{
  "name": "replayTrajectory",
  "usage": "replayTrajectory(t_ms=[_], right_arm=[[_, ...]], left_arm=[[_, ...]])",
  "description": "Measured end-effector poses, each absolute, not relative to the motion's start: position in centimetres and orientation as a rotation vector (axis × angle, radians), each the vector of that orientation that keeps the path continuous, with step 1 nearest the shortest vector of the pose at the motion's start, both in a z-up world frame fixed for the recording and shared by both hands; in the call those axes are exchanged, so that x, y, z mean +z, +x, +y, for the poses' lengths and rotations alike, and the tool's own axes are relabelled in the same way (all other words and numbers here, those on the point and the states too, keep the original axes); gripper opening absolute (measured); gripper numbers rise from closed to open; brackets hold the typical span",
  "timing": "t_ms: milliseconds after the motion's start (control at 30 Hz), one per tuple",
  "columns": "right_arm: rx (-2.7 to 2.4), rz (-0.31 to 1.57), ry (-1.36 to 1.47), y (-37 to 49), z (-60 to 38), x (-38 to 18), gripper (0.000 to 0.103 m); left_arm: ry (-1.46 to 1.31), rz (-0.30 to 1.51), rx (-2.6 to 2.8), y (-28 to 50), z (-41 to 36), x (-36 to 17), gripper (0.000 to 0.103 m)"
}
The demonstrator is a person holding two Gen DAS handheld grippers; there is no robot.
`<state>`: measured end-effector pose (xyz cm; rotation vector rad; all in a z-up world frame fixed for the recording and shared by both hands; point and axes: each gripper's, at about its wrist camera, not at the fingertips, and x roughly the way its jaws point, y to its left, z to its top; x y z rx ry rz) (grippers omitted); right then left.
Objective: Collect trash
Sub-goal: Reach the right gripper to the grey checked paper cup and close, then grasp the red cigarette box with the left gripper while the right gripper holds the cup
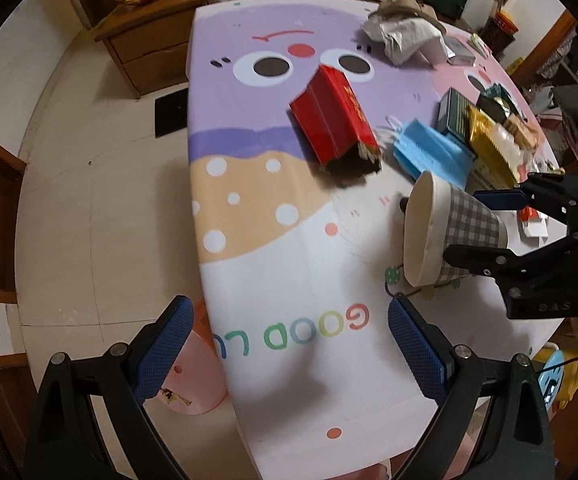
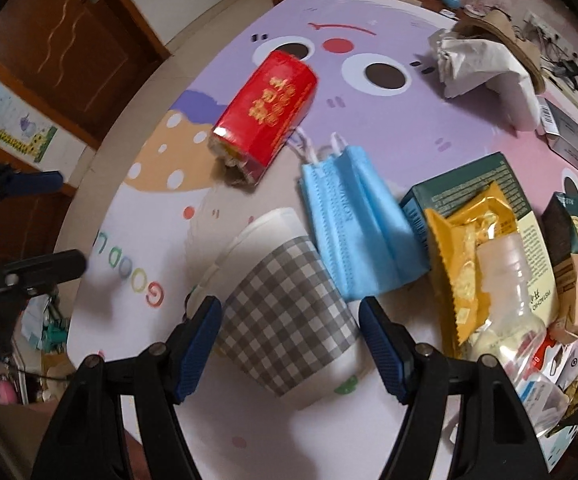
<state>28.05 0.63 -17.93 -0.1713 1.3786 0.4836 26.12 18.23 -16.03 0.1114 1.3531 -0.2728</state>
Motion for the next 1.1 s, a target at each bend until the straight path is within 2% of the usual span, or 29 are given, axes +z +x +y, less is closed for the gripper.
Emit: replayTrajectory(t_ms=[300,533,633,900,1100], right_arm=[[0.578,1.433,-0.294,25.5,2.1,-19.2,0.067],[0.555,1.406,-0.333,23.9,3.9,-19.6,0.056],[0.542,1.381,-0.292,23.1,4.3,-19.2,0.054],[0.475,1.278,-0.192,21.9,3.5,-15.4,0.053],[0.299,1.199,-0.115,24.1,0.2,-11.9,0.053]], left_arm=[[0.141,1.368,-0.295,25.3,17.1,-16.8,0.097],[0.154,1.368,-0.31,25.2,16.4,-16.8,0.097],[0.155,1.363,-0.313,25.4,16.3,-16.6,0.097],[0.143,1.315,-0.322,26.9,15.8,-14.9,0.097],[0.101,1.282,-0.316,30.3,14.6,-13.7,0.097]])
